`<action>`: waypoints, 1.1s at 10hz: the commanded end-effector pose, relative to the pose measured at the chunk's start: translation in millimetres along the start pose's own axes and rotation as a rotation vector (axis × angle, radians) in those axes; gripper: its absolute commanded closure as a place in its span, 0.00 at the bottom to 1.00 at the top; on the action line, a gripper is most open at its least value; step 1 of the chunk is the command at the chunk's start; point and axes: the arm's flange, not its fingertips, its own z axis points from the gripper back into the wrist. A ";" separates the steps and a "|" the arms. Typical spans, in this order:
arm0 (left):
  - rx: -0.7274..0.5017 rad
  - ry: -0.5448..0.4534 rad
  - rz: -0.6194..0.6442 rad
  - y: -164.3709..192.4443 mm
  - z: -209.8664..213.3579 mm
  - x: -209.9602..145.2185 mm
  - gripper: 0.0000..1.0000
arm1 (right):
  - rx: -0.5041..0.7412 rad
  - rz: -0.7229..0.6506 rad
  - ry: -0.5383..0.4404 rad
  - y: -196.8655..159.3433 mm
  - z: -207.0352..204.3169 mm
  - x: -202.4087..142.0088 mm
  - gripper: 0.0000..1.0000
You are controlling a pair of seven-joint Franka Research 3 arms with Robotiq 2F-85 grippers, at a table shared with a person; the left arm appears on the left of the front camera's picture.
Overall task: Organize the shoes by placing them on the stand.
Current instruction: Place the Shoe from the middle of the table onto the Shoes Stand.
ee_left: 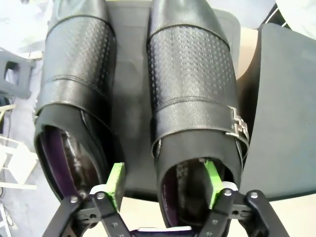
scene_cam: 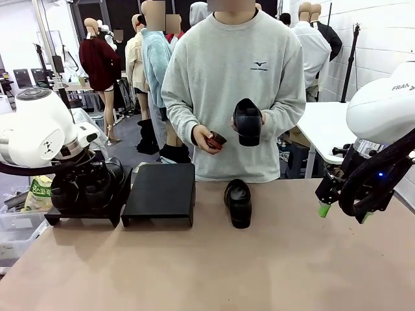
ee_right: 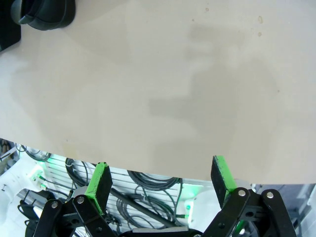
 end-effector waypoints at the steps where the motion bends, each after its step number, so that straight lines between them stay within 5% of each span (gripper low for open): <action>1: 0.047 -0.026 0.005 -0.9 3.4 6.0 0.00 | -0.001 0.005 0.002 0.4 -0.8 0.1 0.00; 7: 0.060 -0.082 0.030 3.6 51.8 -3.3 0.00 | -0.001 0.005 0.002 0.4 -0.8 0.1 0.00; 11: 0.019 -0.066 -0.017 -0.7 42.0 3.5 0.00 | -0.001 0.005 0.002 0.4 -0.8 0.1 0.00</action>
